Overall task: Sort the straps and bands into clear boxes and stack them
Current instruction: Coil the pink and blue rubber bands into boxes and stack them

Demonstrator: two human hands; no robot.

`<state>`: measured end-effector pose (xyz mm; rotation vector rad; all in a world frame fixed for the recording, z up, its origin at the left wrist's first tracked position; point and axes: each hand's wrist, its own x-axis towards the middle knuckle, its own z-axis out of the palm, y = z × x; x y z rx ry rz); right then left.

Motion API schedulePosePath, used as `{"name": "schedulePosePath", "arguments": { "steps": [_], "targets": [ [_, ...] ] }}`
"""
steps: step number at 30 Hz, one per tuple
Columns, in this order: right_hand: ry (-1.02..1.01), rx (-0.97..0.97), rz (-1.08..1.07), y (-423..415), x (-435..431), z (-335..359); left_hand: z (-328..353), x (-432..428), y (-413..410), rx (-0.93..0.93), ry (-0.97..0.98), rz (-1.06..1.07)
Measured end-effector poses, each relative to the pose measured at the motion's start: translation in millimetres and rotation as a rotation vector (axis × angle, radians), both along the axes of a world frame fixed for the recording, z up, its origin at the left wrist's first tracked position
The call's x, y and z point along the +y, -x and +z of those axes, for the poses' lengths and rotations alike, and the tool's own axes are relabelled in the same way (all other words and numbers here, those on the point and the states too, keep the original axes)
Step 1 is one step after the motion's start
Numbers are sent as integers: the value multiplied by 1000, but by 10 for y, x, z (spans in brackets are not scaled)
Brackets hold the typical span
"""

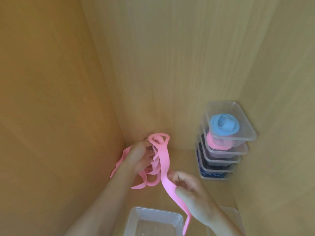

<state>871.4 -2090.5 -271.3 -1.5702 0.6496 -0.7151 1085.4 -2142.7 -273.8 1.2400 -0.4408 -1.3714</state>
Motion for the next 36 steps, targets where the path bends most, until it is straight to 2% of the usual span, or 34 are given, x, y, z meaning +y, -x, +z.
{"name": "schedulePosePath", "arguments": {
  "steps": [3,6,11,14,18,22,30,36],
  "targets": [
    [95,180,-24,35,-34,-25,164,-59,14,28,150,-17],
    [120,273,-37,45,-126,-11,358,-87,79,-95,209,-46],
    [37,352,39,107,-304,107,673,-109,136,-308,336,-32],
    [-1,286,-27,103,-492,242,897,-160,152,-462,421,-30],
    [-79,1,-292,-113,-832,554,1155,-174,171,-661,474,-68],
    [-53,-121,-399,-372,-1091,934,1347,-159,190,-815,508,-112],
    [17,-310,-473,-442,-1257,1337,1549,-124,144,-943,593,-12],
    [97,-349,-525,-310,-1229,1517,1665,-174,25,-841,522,106]
  ]
}}
